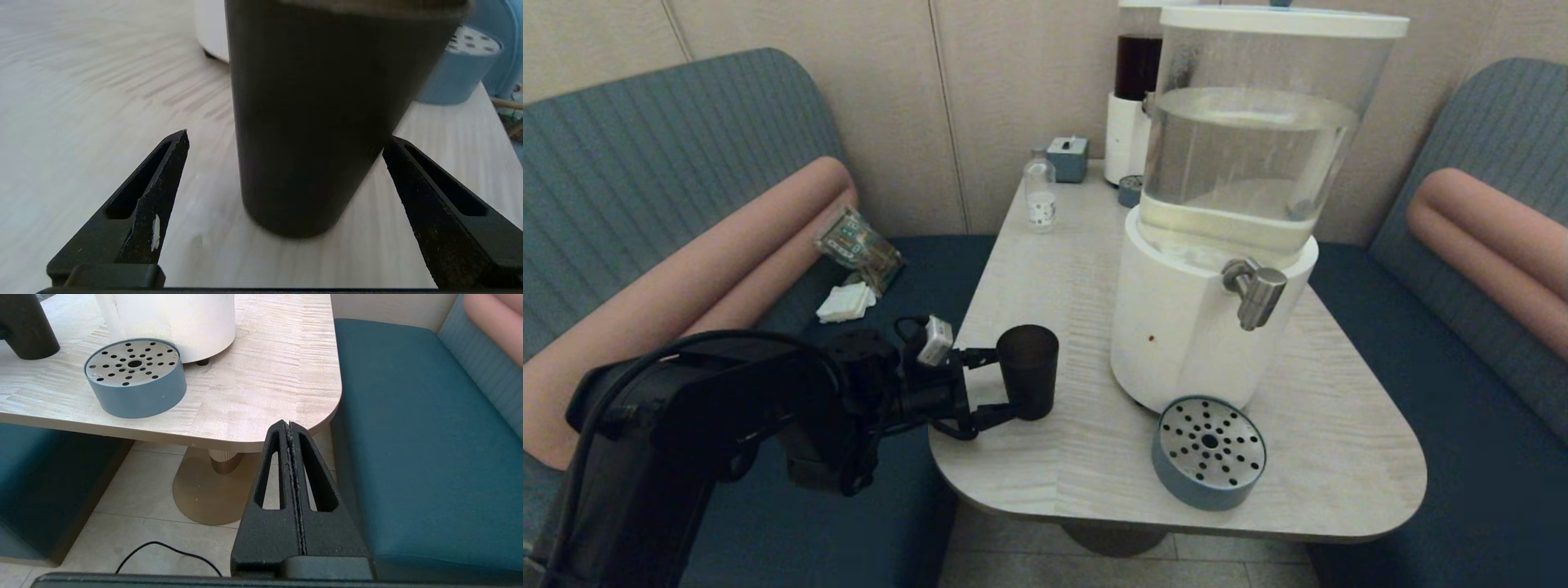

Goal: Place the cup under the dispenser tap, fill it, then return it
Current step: Pick up the cup

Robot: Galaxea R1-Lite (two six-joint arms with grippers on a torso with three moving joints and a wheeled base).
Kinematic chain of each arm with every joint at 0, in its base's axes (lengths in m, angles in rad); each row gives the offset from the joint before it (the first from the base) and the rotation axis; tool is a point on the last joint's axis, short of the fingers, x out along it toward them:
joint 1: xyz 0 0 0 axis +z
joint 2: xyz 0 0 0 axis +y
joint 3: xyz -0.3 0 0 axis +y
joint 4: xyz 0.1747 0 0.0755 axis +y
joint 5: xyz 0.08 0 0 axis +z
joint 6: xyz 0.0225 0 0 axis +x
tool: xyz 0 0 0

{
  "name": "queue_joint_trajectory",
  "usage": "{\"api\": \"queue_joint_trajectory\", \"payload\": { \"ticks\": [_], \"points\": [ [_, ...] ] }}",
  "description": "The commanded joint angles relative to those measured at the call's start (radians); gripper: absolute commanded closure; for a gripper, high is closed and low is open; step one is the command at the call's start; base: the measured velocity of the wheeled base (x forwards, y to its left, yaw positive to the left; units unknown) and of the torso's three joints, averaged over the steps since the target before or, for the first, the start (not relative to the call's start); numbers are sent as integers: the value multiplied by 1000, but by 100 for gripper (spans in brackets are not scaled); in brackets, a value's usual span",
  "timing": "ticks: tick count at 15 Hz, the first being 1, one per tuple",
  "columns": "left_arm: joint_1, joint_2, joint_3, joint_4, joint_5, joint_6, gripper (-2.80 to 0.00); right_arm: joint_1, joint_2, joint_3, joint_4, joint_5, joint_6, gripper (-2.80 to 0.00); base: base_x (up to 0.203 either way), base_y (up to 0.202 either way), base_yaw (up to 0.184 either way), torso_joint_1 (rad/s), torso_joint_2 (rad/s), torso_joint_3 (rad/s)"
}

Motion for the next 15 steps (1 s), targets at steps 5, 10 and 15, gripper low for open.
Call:
{"api": "queue_joint_trajectory", "payload": {
  "ticks": [5,10,15],
  "points": [
    [-29,65,-100,-8,61,-54,-280,0,-3,15,-1,0,0,0,0,0,0,0,0,0],
    [-39,68,-134,-8,99,-54,0,0,-3,15,-1,0,0,0,0,0,0,0,0,0],
    [-49,47,-119,-8,97,-32,0,0,-3,15,-1,0,0,0,0,0,0,0,0,0]
  ]
}}
